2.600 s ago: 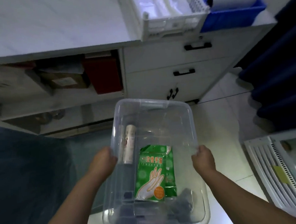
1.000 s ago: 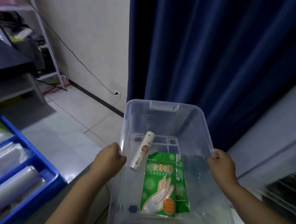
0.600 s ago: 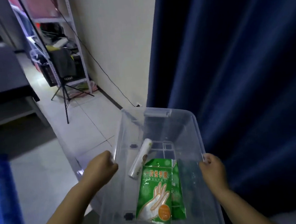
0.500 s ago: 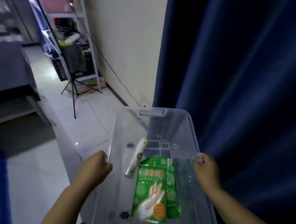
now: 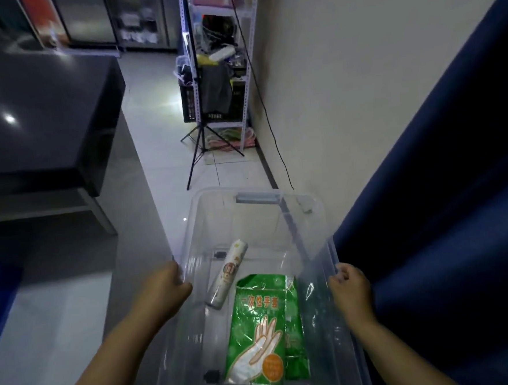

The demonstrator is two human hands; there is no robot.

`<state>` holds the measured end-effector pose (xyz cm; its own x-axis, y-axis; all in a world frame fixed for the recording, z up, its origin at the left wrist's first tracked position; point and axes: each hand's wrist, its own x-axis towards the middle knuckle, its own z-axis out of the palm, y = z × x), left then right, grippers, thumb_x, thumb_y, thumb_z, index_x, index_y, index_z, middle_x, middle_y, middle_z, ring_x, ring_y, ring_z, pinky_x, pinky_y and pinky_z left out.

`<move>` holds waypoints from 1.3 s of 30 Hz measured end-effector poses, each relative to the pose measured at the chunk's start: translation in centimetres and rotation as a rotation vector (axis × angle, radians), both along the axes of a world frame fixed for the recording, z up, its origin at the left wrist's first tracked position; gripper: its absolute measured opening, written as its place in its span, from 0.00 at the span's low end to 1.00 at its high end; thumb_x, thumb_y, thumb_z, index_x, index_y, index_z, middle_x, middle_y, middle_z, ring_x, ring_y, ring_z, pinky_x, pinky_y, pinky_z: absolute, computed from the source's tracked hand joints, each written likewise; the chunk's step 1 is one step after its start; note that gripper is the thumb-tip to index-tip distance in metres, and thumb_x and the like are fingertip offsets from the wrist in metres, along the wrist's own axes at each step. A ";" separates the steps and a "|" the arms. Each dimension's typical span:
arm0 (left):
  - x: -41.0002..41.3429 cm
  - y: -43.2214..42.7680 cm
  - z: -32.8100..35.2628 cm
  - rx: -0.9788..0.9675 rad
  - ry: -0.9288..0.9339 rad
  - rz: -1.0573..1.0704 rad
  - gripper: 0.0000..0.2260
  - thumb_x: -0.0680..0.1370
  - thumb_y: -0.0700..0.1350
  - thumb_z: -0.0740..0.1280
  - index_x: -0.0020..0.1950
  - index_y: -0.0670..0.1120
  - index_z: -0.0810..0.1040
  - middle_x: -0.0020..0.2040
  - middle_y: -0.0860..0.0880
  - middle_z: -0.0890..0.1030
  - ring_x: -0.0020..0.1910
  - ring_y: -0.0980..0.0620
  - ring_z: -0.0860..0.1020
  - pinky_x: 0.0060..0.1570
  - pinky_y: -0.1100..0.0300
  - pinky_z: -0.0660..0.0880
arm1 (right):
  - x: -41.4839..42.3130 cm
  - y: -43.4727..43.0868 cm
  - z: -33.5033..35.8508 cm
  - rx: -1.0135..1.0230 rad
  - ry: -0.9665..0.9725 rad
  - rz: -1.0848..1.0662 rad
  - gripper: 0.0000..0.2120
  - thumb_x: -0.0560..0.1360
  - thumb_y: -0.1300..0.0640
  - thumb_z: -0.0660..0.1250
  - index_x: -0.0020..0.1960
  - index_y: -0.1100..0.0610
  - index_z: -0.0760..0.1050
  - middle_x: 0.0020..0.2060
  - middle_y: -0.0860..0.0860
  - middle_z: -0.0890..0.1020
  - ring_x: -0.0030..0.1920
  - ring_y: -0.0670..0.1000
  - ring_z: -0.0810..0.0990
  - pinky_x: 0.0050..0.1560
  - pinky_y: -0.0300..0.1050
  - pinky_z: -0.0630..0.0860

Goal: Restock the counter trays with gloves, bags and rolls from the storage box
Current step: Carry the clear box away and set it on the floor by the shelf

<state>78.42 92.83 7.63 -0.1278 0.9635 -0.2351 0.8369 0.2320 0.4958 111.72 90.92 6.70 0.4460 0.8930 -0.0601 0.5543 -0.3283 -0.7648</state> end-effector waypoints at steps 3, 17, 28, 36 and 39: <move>-0.2 6.0 -0.9 -0.016 -0.027 0.040 0.06 0.71 0.43 0.66 0.40 0.46 0.69 0.46 0.40 0.80 0.45 0.41 0.77 0.37 0.59 0.64 | -0.2 7.0 0.3 -0.003 0.009 -0.014 0.17 0.67 0.72 0.63 0.29 0.57 0.60 0.28 0.55 0.65 0.30 0.51 0.62 0.32 0.46 0.61; -0.7 26.5 -0.4 0.015 -0.067 0.195 0.10 0.71 0.43 0.66 0.51 0.43 0.75 0.37 0.51 0.75 0.37 0.50 0.73 0.35 0.59 0.64 | -0.1 31.4 1.6 -0.014 -0.021 0.113 0.09 0.69 0.67 0.63 0.32 0.64 0.67 0.31 0.56 0.70 0.31 0.51 0.67 0.32 0.45 0.64; 0.7 40.6 1.5 0.081 -0.064 0.509 0.08 0.72 0.38 0.63 0.50 0.42 0.73 0.34 0.49 0.75 0.37 0.48 0.75 0.32 0.60 0.66 | -1.6 54.0 1.1 0.000 0.122 0.398 0.18 0.71 0.67 0.64 0.34 0.47 0.63 0.31 0.46 0.67 0.37 0.49 0.66 0.42 0.42 0.63; -1.6 48.3 1.0 0.047 -0.046 0.700 0.03 0.71 0.41 0.64 0.42 0.47 0.71 0.35 0.51 0.77 0.38 0.48 0.75 0.36 0.59 0.67 | -6.4 66.9 0.8 -0.026 0.064 0.542 0.16 0.69 0.68 0.64 0.31 0.53 0.62 0.30 0.48 0.66 0.31 0.49 0.64 0.32 0.44 0.61; -4.1 52.2 0.3 0.029 -0.041 0.739 0.02 0.70 0.42 0.65 0.40 0.47 0.72 0.37 0.47 0.78 0.39 0.45 0.76 0.38 0.57 0.70 | -9.4 71.7 -0.2 -0.038 0.016 0.592 0.19 0.67 0.68 0.63 0.28 0.53 0.56 0.26 0.47 0.62 0.27 0.49 0.60 0.29 0.45 0.57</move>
<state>74.28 145.06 7.97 -0.7371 0.6358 -0.2291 0.4487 0.7139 0.5376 102.33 162.61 6.54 -0.1285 0.9867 -0.0997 0.6397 0.0056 -0.7686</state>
